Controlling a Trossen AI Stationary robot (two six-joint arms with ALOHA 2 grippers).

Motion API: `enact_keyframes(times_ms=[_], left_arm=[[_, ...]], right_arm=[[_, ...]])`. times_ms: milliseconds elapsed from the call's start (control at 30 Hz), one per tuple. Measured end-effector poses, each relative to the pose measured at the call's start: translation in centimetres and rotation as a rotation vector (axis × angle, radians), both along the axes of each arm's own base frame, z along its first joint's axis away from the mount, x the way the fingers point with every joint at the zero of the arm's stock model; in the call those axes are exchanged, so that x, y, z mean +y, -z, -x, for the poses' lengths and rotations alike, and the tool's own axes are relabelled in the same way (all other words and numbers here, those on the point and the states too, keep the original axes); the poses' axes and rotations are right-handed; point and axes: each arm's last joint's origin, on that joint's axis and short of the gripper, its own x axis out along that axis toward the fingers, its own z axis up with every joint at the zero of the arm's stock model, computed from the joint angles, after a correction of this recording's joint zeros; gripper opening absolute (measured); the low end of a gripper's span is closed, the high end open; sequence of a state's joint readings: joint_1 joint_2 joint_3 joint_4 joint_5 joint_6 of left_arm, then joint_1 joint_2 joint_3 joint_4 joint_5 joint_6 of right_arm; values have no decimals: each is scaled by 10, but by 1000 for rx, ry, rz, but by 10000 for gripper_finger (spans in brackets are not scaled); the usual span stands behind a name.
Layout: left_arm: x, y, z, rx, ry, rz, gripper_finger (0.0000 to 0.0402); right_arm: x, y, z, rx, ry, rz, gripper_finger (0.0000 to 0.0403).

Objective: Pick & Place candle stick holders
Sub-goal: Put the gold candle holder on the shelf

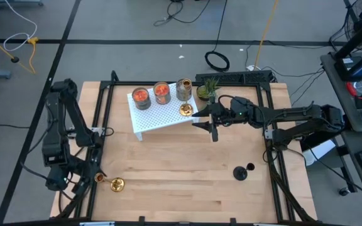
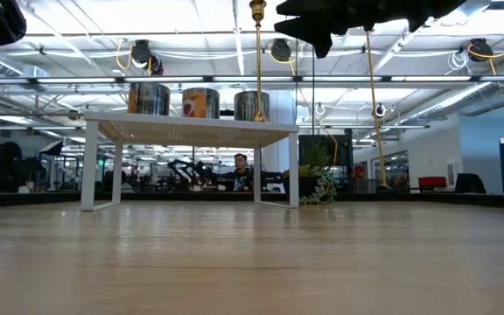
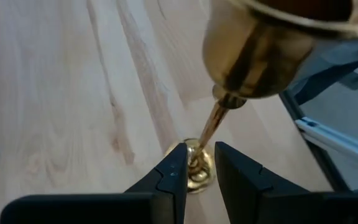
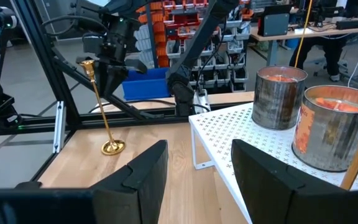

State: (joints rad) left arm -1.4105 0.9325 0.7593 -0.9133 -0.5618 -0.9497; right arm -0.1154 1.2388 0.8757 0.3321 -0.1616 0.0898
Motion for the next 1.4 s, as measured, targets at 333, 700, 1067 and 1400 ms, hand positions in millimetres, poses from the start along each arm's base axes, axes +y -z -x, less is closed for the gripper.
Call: enact_keyframes(times_ms=[333, 700, 1067, 1400], left_arm=[[-10, 6, -2, -31, 24, -52, 88], [-19, 4, -10, -130, 49, -59, 88], [-17, 4, -17, -151, 45, -99, 85], [-19, -1, -22, -252, -41, -62, 23]], right_arm=[[0, 0, 0, 0, 0, 0, 173], [0, 0, 0, 0, 0, 0, 173], [0, 0, 0, 0, -1, 0, 171], [0, 0, 0, 0, 0, 0, 171]])
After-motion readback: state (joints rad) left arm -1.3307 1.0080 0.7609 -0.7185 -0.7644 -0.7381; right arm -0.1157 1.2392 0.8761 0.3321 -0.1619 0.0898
